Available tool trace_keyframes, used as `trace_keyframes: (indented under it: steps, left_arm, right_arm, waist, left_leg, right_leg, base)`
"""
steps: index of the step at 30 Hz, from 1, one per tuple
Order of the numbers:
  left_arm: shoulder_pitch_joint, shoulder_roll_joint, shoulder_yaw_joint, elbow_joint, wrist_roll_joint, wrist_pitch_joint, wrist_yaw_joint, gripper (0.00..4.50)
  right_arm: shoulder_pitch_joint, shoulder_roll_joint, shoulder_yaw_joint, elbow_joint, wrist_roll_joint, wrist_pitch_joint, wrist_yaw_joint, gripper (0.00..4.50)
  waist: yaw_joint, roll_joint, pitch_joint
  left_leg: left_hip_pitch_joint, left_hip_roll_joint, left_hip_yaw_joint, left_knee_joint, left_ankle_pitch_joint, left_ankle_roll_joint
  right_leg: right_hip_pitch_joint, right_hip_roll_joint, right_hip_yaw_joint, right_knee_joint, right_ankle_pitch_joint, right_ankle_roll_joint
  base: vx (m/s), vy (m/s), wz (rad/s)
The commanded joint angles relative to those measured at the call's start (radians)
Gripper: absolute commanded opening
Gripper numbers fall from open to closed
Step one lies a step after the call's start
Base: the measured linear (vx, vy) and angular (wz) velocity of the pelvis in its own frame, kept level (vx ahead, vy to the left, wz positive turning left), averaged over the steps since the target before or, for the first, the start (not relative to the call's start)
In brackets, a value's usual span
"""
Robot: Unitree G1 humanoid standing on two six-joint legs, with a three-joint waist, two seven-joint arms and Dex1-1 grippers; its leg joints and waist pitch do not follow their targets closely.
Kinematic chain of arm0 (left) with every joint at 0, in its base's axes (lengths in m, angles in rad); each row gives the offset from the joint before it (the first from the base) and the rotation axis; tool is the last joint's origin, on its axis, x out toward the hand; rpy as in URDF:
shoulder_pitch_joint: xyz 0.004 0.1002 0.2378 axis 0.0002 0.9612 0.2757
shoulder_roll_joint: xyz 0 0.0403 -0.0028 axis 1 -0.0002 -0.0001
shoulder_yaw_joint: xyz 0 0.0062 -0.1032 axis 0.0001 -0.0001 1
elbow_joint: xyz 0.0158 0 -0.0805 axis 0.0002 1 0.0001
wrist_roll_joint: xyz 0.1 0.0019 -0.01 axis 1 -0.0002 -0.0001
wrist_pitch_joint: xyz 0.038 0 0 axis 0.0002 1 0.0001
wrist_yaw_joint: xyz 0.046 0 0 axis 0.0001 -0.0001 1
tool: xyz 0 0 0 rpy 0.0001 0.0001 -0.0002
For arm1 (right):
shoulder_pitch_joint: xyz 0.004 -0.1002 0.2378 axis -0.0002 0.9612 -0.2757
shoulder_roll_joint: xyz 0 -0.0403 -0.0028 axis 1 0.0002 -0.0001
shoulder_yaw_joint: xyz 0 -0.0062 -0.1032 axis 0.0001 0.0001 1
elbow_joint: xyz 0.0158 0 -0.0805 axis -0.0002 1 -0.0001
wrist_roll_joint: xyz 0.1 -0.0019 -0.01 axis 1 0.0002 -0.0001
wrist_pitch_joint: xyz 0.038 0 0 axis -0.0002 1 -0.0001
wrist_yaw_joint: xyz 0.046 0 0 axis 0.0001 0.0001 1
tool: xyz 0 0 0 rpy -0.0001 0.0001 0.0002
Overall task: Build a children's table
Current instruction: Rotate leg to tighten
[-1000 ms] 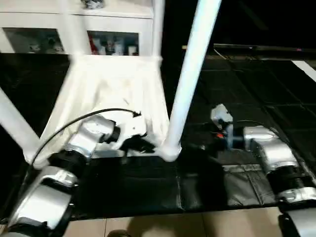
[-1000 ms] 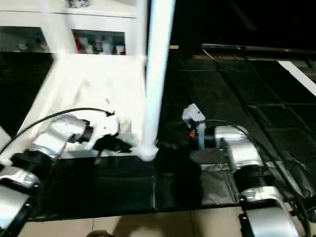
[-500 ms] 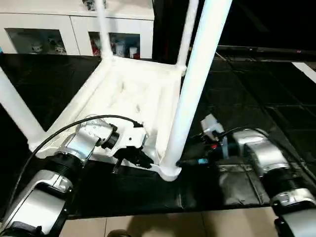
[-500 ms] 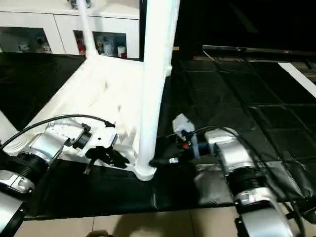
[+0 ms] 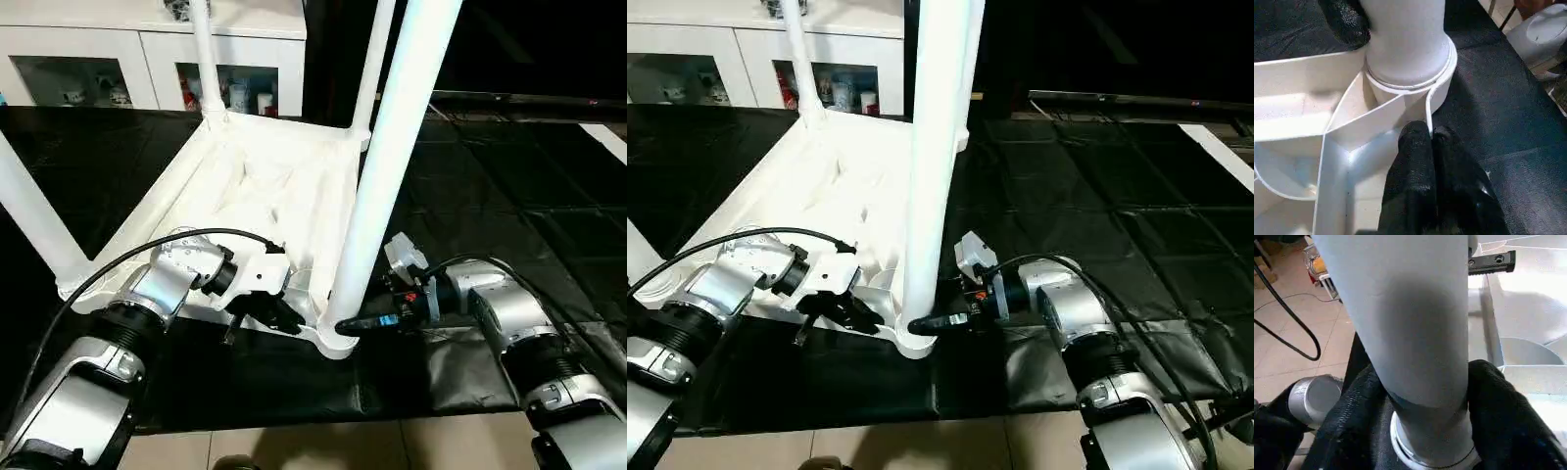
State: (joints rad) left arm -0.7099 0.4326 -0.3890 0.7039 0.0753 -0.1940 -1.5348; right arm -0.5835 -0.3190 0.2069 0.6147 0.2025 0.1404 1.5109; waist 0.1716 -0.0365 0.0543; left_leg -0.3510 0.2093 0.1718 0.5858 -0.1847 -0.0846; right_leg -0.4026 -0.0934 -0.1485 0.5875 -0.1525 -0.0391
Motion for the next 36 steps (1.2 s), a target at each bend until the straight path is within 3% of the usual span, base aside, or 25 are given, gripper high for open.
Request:
trace_keyframes:
  steps: [1, 5, 9, 11, 13, 14, 15, 16, 17, 18, 19, 20, 21, 22, 23, 24, 25, 26, 27, 28, 29, 30, 31, 33, 36]
  left_arm:
    - [0.010, -0.016, -0.040, -0.021, 0.015, -0.014, -0.020, 0.00]
    - [0.009, -0.022, -0.034, -0.011, 0.019, 0.001, 0.006, 0.00]
    - [-0.019, -0.086, 0.017, 0.034, 0.017, 0.120, 0.163, 0.00]
    - [-0.040, -0.125, 0.041, 0.057, 0.016, 0.170, 0.250, 0.00]
    - [-0.062, -0.167, 0.064, 0.082, 0.013, 0.213, 0.337, 0.00]
    - [-0.071, -0.185, 0.074, 0.092, 0.011, 0.231, 0.375, 0.00]
    - [-0.083, -0.208, 0.083, 0.104, 0.011, 0.257, 0.419, 0.00]
    - [-0.083, -0.208, 0.083, 0.104, 0.011, 0.257, 0.419, 0.00]
    - [-0.097, -0.237, 0.096, 0.118, 0.012, 0.285, 0.471, 0.00]
    - [-0.106, -0.255, 0.104, 0.127, 0.012, 0.306, 0.505, 0.00]
    - [-0.131, -0.302, 0.133, 0.152, 0.012, 0.352, 0.606, 0.00]
    - [-0.141, -0.319, 0.144, 0.163, 0.013, 0.365, 0.650, 0.00]
    - [-0.149, -0.331, 0.152, 0.171, 0.014, 0.375, 0.680, 0.00]
    - [-0.160, -0.348, 0.166, 0.184, 0.016, 0.384, 0.725, 0.00]
    - [-0.160, -0.349, 0.167, 0.185, 0.015, 0.385, 0.728, 0.00]
    - [-0.171, -0.367, 0.180, 0.196, 0.013, 0.393, 0.769, 0.00]
    - [-0.174, -0.372, 0.182, 0.199, 0.013, 0.395, 0.779, 0.00]
    - [-0.175, -0.375, 0.182, 0.199, 0.013, 0.397, 0.783, 0.00]
    - [-0.175, -0.378, 0.182, 0.197, 0.014, 0.399, 0.784, 0.00]
    - [-0.172, -0.377, 0.182, 0.192, 0.015, 0.400, 0.781, 0.00]
    - [-0.170, -0.375, 0.179, 0.189, 0.021, 0.398, 0.778, 0.00]
    - [-0.166, -0.372, 0.175, 0.185, 0.026, 0.394, 0.774, 0.00]
    - [-0.164, -0.370, 0.173, 0.184, 0.031, 0.392, 0.774, 0.00]
    - [-0.154, -0.355, 0.168, 0.177, 0.034, 0.382, 0.756, 0.00]
    - [-0.142, -0.335, 0.164, 0.168, 0.036, 0.369, 0.724, 0.00]
  right_arm:
    - [-0.014, 0.004, 0.012, 0.006, 0.007, -0.003, 0.006, 2.22]
    - [-0.006, 0.013, 0.008, -0.007, 0.014, 0.009, 0.006, 2.06]
    - [0.022, 0.042, -0.020, -0.052, 0.014, 0.063, -0.120, 2.04]
    - [0.025, 0.078, -0.039, -0.043, -0.016, 0.070, -0.256, 2.04]
    - [0.023, 0.116, -0.054, -0.022, -0.047, 0.075, -0.387, 2.01]
    - [0.020, 0.131, -0.060, -0.012, -0.059, 0.081, -0.441, 2.01]
    - [0.011, 0.156, -0.072, 0.006, -0.072, 0.085, -0.519, 2.01]
    - [0.011, 0.156, -0.072, 0.006, -0.072, 0.085, -0.519, 1.99]
    - [-0.006, 0.187, -0.091, 0.034, -0.083, 0.102, -0.620, 1.97]
    - [-0.020, 0.206, -0.101, 0.055, -0.089, 0.112, -0.679, 1.97]
    - [-0.062, 0.254, -0.125, 0.112, -0.097, 0.119, -0.808, 1.95]
    - [-0.080, 0.271, -0.134, 0.134, -0.100, 0.118, -0.852, 1.95]
    - [-0.092, 0.284, -0.139, 0.148, -0.107, 0.117, -0.888, 1.95]
    - [-0.109, 0.301, -0.141, 0.170, -0.124, 0.115, -0.939, 1.95]
    - [-0.111, 0.302, -0.141, 0.171, -0.126, 0.114, -0.941, 1.95]
    - [-0.132, 0.318, -0.135, 0.196, -0.145, 0.095, -0.971, 1.95]
    - [-0.138, 0.325, -0.135, 0.203, -0.148, 0.086, -0.975, 1.95]
    - [-0.142, 0.329, -0.135, 0.207, -0.149, 0.081, -0.975, 2.29]
    - [-0.146, 0.339, -0.150, 0.210, -0.137, 0.079, -0.979, 2.49]
    - [-0.148, 0.346, -0.163, 0.210, -0.124, 0.077, -0.976, 2.63]
    - [-0.149, 0.349, -0.168, 0.213, -0.118, 0.072, -0.970, 2.65]
    - [-0.148, 0.349, -0.168, 0.214, -0.117, 0.067, -0.961, 2.68]
    - [-0.148, 0.349, -0.166, 0.218, -0.120, 0.062, -0.959, 2.80]
    - [-0.132, 0.337, -0.157, 0.201, -0.120, 0.052, -0.929, 3.06]
    - [-0.108, 0.315, -0.144, 0.182, -0.121, 0.026, -0.882, 3.27]
  waist:
    - [-0.008, 0.010, -0.075]
    - [-0.008, 0.008, -0.074]
    - [-0.007, 0.010, -0.068]
    - [-0.009, 0.013, -0.064]
    - [-0.025, 0.009, -0.059]
    - [-0.028, 0.015, -0.059]
    - [-0.034, 0.013, -0.059]
    - [-0.052, 0.012, -0.059]
    - [-0.058, 0.016, -0.061]
    - [-0.074, 0.022, -0.060]
    - [-0.088, 0.036, -0.060]
    - [-0.098, 0.039, -0.060]
    - [-0.107, 0.037, -0.060]
    - [-0.116, 0.042, -0.064]
    - [-0.119, 0.037, -0.061]
    - [-0.121, 0.031, -0.058]
    - [-0.118, 0.027, -0.060]
    - [-0.115, 0.029, -0.060]
    - [-0.113, 0.030, -0.061]
    - [-0.111, 0.030, -0.066]
    - [-0.110, 0.030, -0.067]
    - [-0.111, 0.019, -0.069]
    - [-0.107, 0.023, -0.069]
    - [-0.105, 0.021, -0.071]
    - [-0.096, 0.018, -0.073]
  left_leg:
    - [0.008, 0.042, -0.005, -0.068, -0.194, 0.015]
    - [0.007, 0.041, -0.004, -0.067, -0.197, 0.014]
    - [0.015, 0.041, -0.003, -0.067, -0.221, 0.007]
    - [0.025, 0.034, -0.004, -0.066, -0.276, -0.008]
    - [0.018, 0.027, -0.012, -0.065, -0.291, -0.021]
    - [0.023, 0.024, -0.014, -0.063, -0.302, -0.027]
    - [0.026, 0.022, -0.014, -0.061, -0.311, -0.029]
    - [0.017, 0.019, -0.021, -0.060, -0.330, -0.025]
    - [0.014, 0.022, -0.024, -0.063, -0.335, -0.024]
    - [0.010, 0.028, -0.030, -0.066, -0.365, -0.024]
    - [0.018, 0.032, -0.036, -0.064, -0.412, -0.026]
    - [0.020, 0.038, -0.042, -0.066, -0.440, -0.024]
    - [0.013, 0.043, -0.048, -0.070, -0.461, -0.021]
    - [0.008, 0.053, -0.054, -0.079, -0.489, -0.007]
    - [0.012, 0.047, -0.051, -0.078, -0.483, -0.001]
    - [0.023, 0.026, -0.040, -0.064, -0.452, 0.004]
    - [0.022, 0.013, -0.034, -0.054, -0.391, 0.012]
    - [0.019, 0.011, -0.032, -0.054, -0.365, 0.019]
    - [0.014, 0.013, -0.032, -0.057, -0.343, 0.024]
    - [0.005, 0.024, -0.033, -0.067, -0.299, 0.033]
    - [0.005, 0.027, -0.033, -0.070, -0.289, 0.034]
    - [0.000, 0.031, -0.031, -0.072, -0.266, 0.039]
    - [0.003, 0.030, -0.028, -0.071, -0.252, 0.042]
    - [0.001, 0.030, -0.024, -0.069, -0.213, 0.050]
    - [-0.001, 0.025, -0.016, -0.063, -0.174, 0.065]
  right_leg:
    - [0.059, -0.078, 0.072, -0.057, -0.271, -0.165]
    - [0.058, -0.079, 0.073, -0.059, -0.297, -0.156]
    - [0.052, -0.076, 0.072, -0.068, -0.344, -0.145]
    - [0.047, -0.082, 0.068, -0.087, -0.469, -0.111]
    - [0.049, -0.082, 0.055, -0.104, -0.593, -0.040]
    - [0.046, -0.083, 0.049, -0.111, -0.617, -0.029]
    - [0.044, -0.083, 0.046, -0.118, -0.635, -0.018]
    - [0.056, -0.082, 0.027, -0.128, -0.659, 0.009]
    - [0.061, -0.081, 0.024, -0.127, -0.649, 0.014]
    - [0.062, -0.078, 0.013, -0.131, -0.636, 0.017]
    - [0.062, -0.080, 0.004, -0.137, -0.621, 0.012]
    - [0.066, -0.081, -0.003, -0.136, -0.600, 0.004]
    - [0.075, -0.079, -0.009, -0.132, -0.582, 0.006]
    - [0.085, -0.082, 0.003, -0.119, -0.515, 0.002]
    - [0.079, -0.083, 0.005, -0.126, -0.517, -0.003]
    - [0.065, -0.088, 0.001, -0.142, -0.558, -0.010]
    - [0.066, -0.093, -0.002, -0.149, -0.584, -0.011]
    - [0.067, -0.093, 0.001, -0.151, -0.580, -0.012]
    - [0.069, -0.091, 0.005, -0.146, -0.561, -0.016]
    - [0.072, -0.086, 0.020, -0.127, -0.468, -0.051]
    - [0.072, -0.085, 0.024, -0.120, -0.435, -0.066]
    - [0.072, -0.084, 0.032, -0.109, -0.376, -0.095]
    - [0.071, -0.084, 0.037, -0.102, -0.362, -0.114]
    - [0.072, -0.087, 0.044, -0.096, -0.341, -0.133]
    - [0.070, -0.086, 0.050, -0.092, -0.326, -0.140]
  base:
    - [0.000, 0.000, 0.00]
    - [0.000, 0.000, 0.00]
    - [0.000, 0.000, 0.00]
    - [0.000, 0.000, 0.00]
    - [0.000, 0.000, 0.00]
    - [-0.052, 0.000, -0.04]
    - [0.000, 0.000, 0.00]
    - [0.000, 0.000, 0.00]
    - [0.000, 0.000, 0.00]
    - [0.000, 0.000, 0.00]
    - [0.000, 0.000, 0.00]
    - [0.000, 0.000, 0.00]
    - [0.000, 0.000, 0.00]
    - [0.000, 0.000, 0.00]
    - [0.000, 0.000, 0.00]
    - [0.000, 0.000, 0.00]
    - [0.000, 0.000, 0.00]
    - [0.000, 0.000, 0.00]
    - [0.000, 0.000, 0.00]
    - [0.000, 0.000, 0.00]
    - [0.000, 0.000, 0.00]
    - [0.000, 0.000, 0.00]
    - [0.000, 0.000, 0.00]
    - [0.000, 0.000, 0.00]
    - [0.000, 0.000, 0.00]
